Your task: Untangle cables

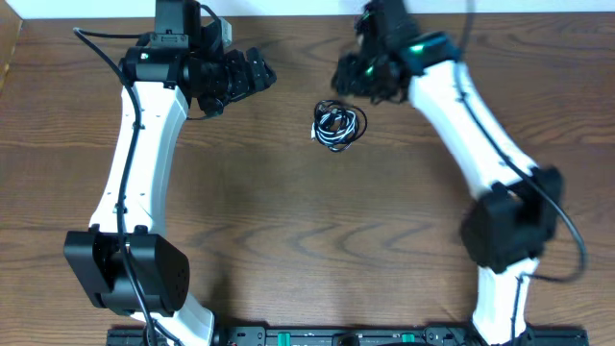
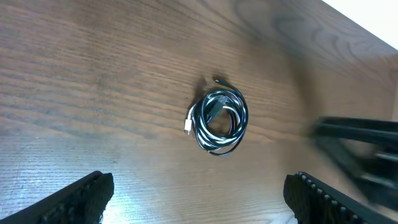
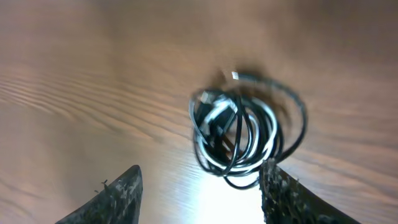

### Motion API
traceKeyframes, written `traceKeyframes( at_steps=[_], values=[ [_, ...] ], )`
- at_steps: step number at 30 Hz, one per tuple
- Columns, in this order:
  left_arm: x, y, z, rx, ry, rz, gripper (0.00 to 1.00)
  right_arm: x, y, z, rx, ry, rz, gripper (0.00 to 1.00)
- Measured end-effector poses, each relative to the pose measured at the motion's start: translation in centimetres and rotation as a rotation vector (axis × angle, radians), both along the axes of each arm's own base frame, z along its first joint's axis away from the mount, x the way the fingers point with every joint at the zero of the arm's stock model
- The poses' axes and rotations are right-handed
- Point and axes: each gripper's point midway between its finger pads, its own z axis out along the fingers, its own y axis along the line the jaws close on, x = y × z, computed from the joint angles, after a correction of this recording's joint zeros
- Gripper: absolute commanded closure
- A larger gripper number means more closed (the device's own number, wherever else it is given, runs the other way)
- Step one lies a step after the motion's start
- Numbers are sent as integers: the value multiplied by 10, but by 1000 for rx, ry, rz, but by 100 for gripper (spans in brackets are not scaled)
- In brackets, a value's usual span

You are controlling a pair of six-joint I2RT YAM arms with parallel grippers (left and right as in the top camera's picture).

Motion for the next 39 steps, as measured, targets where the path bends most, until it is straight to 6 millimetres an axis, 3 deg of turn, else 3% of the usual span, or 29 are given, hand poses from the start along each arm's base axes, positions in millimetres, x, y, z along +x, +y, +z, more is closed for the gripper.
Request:
traceKeyframes(
  at_steps=[4,7,28,32,36,39],
  values=[
    [0,0,0,0,0,0,7,-9,9,-60,-41,126,15,61],
    [0,0,0,0,2,0,7,-17,10,-87,-61,198,4,64],
    [1,0,0,0,-4,0,7,-8,16,-96,-88,155,-7,66],
    [1,0,0,0,-4,0,7,-9,18,-106,-87,171,0,77],
    [1,0,0,0,-4,0,7,-8,20,-118,-89,182,6,99],
    [1,0,0,0,-4,0,7,-4,22,-123,-82,175,8,99]
  ],
)
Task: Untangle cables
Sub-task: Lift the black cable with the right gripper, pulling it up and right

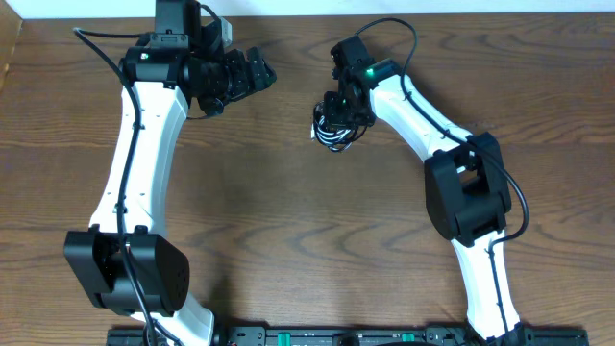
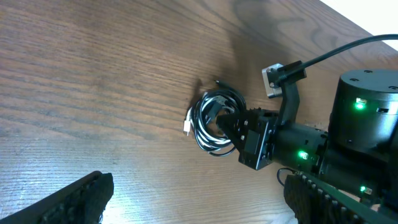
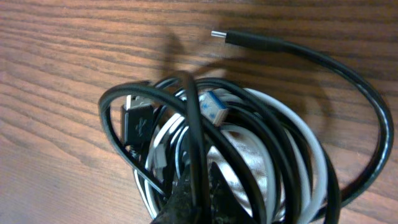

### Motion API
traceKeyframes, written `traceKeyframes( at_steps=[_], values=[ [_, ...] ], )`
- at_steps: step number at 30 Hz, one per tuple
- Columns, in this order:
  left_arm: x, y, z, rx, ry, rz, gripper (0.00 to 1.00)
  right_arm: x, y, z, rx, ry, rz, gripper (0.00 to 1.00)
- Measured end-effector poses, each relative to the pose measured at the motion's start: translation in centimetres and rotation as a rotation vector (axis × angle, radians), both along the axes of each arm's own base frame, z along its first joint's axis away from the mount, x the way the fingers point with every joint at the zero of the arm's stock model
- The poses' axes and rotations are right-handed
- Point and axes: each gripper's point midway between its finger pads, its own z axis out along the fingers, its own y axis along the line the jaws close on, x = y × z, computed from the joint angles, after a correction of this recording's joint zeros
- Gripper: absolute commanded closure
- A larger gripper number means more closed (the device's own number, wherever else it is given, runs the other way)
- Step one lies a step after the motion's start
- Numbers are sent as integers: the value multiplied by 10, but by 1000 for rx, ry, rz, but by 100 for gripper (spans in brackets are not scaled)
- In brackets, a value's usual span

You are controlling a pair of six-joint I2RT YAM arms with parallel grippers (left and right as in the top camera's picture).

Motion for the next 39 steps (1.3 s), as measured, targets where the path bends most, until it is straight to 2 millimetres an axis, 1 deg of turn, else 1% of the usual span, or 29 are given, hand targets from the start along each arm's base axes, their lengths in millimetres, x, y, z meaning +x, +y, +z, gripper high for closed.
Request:
traceKeyframes(
  at_steps=[5,6,8,9,10,12,13,15,16,18,19,21,23,28,32,33,36,39],
  values=[
    [0,0,0,0,0,0,7,1,1,5,12,-8,15,99],
    [0,0,0,0,0,0,7,1,1,9,20,-12,22,99],
    [0,0,0,0,0,0,7,3,3,26,53,-43,42,99],
    [0,0,0,0,0,0,7,5,5,40,81,-70,58,99],
    [0,0,0,0,0,0,7,8,8,59,115,-106,75,99],
    [0,0,0,-1,0,0,7,12,10,105,188,-197,112,99],
    [0,0,0,-2,0,0,7,11,12,133,223,-249,129,99],
    [0,-1,1,-8,0,-4,7,7,10,180,275,-338,151,99],
    [0,-2,1,-11,0,-6,7,3,10,208,304,-390,164,99],
    [-1,-3,1,-18,1,-10,7,-5,10,248,351,-472,189,99],
    [-1,-4,2,-20,0,-11,7,-9,11,267,374,-513,203,99],
    [-1,-4,2,-24,1,-13,7,-15,13,298,418,-588,230,99],
    [-1,-4,2,-24,1,-14,7,-19,14,321,453,-649,251,99],
    [-1,-4,2,-25,1,-14,7,-29,12,357,487,-742,266,99],
    [-1,-4,2,-25,1,-14,7,-34,-3,376,444,-795,217,99],
    [-1,-4,2,-25,1,-14,7,-34,-9,382,423,-818,192,99],
    [-1,-4,2,-25,1,-14,7,-31,-19,393,394,-864,145,99],
    [-1,-4,2,-25,1,-14,7,-24,-24,408,393,-930,116,99]
  ],
)
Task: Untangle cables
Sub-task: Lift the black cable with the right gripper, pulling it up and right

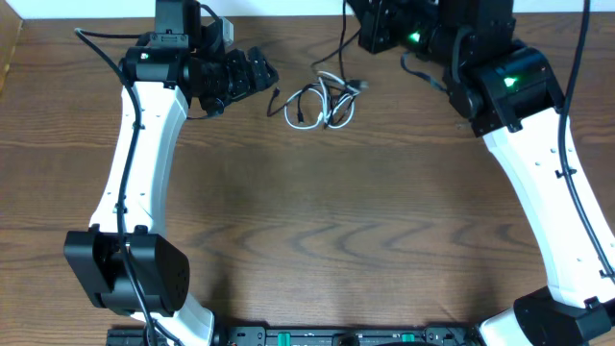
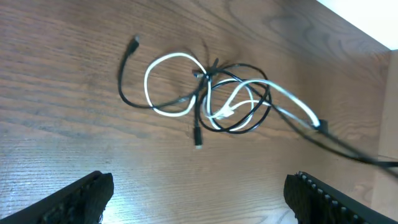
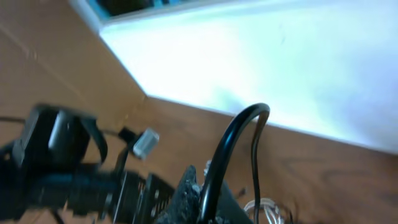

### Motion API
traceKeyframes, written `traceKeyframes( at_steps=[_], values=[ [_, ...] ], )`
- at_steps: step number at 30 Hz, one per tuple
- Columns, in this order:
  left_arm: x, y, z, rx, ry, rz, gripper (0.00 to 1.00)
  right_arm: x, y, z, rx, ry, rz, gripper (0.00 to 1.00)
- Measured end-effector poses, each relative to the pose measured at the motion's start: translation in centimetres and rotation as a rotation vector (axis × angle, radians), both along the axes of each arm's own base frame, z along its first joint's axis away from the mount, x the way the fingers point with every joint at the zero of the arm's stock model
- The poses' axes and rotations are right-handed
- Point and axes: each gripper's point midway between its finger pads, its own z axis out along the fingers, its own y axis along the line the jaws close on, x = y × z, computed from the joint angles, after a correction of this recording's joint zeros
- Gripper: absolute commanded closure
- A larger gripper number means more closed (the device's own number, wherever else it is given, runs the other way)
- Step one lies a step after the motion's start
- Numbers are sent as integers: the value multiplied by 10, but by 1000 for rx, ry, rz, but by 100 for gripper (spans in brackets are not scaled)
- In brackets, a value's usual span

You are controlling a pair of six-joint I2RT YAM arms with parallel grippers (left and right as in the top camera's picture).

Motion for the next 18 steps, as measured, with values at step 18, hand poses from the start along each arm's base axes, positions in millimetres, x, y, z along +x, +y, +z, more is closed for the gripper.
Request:
traceKeyframes(
  at_steps=[18],
  values=[
    [1,0,1,-2,-3,-1,7,-48,-57,118,129,-288,-147,99]
  ],
)
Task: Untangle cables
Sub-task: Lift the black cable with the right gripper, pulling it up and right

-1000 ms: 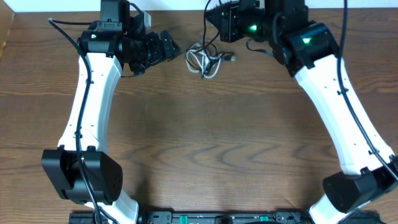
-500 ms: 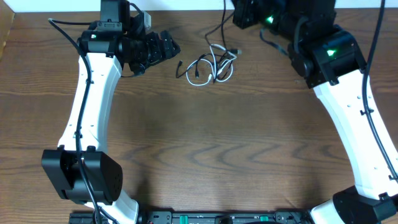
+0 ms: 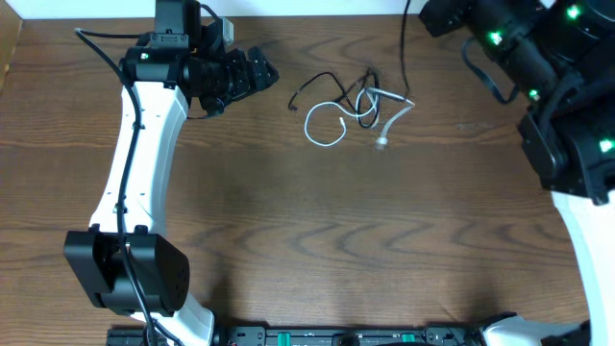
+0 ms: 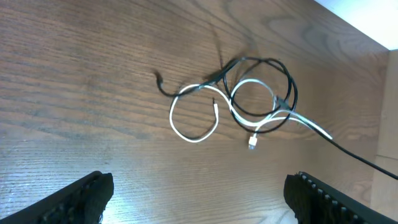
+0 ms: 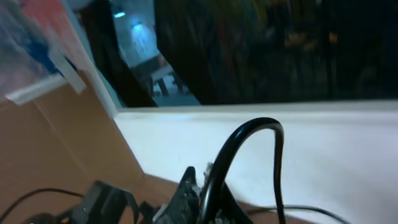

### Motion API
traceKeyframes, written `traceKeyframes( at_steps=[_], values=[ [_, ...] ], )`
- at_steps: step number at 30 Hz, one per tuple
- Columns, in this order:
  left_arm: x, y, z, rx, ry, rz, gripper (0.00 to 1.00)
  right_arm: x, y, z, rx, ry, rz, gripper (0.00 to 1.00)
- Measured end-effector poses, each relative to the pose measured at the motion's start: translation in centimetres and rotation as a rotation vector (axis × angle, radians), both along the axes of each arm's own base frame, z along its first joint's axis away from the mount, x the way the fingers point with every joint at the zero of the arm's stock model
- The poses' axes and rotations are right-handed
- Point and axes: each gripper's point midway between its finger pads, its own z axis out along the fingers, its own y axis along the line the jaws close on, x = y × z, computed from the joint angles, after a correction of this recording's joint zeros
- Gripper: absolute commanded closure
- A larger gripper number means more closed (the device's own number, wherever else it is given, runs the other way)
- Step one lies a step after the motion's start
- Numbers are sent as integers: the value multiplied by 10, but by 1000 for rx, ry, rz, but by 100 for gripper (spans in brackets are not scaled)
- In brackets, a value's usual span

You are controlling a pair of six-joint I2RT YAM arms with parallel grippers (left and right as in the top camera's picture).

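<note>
A black cable (image 3: 357,92) and a white cable (image 3: 323,132) lie loosely looped over each other on the wooden table (image 3: 288,240). In the left wrist view the white cable (image 4: 193,121) forms an open loop left of the black cable's ring (image 4: 263,88). One black strand rises off the table to my right gripper (image 5: 205,182), which is shut on it, raised high at the back right. My left gripper (image 4: 199,200) hangs open left of the cables, with nothing between its fingers (image 4: 87,193).
The white wall edge runs along the table's back (image 3: 288,8). My left arm (image 3: 135,154) stands along the left side and my right arm (image 3: 567,115) looms over the right side. A white plug end (image 3: 381,145) lies at the front of the tangle.
The right gripper has gone higher and further right with the black strand. The cables on the table have shifted right and lie in looser, wider loops. The left arm has not moved.
The cables first lay in a tight coil mid-table, with my right gripper open above it. Then the right gripper was shut on a black strand in the coil. Later it held that strand up at the back, the coil pulled apart, and now looser still.
</note>
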Motion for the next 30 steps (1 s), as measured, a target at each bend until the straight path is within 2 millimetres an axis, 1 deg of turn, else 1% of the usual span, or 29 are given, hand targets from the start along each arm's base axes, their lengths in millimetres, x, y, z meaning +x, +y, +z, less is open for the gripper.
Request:
traceKeyframes(
  at_steps=[4,5,7,9,12,13,15,16,17,20,22,24,25,30],
  values=[
    [-1,0,0,0,4,0,7,25,10,-21,0,44,0,99],
    [-1,0,-1,0,6,0,7,30,12,-24,3,46,-5,99],
    [-2,0,-1,0,8,0,7,37,10,-22,16,28,-19,99],
    [-2,0,-1,0,8,0,7,40,4,-6,46,-34,-41,99],
    [-2,0,-1,0,8,0,7,40,-15,25,100,-148,-98,98],
    [-1,0,-1,0,7,0,8,38,-25,40,131,-198,-129,98],
    [-2,0,-1,1,7,0,7,33,-36,65,192,-286,-162,99],
    [-2,0,-1,1,8,0,7,27,-47,84,245,-353,-188,99],
    [-2,0,-1,0,8,0,7,25,-51,89,260,-372,-196,99],
    [-2,0,-1,0,8,0,7,10,-67,116,339,-474,-230,99],
    [-2,0,-1,0,8,0,7,1,-73,126,368,-503,-244,99],
    [-2,0,-1,0,8,0,7,-1,-75,126,364,-498,-250,99],
    [-1,0,-1,0,7,0,7,0,-74,123,344,-484,-257,99],
    [-1,0,-1,0,7,0,7,18,-72,96,262,-380,-297,99]
  ],
)
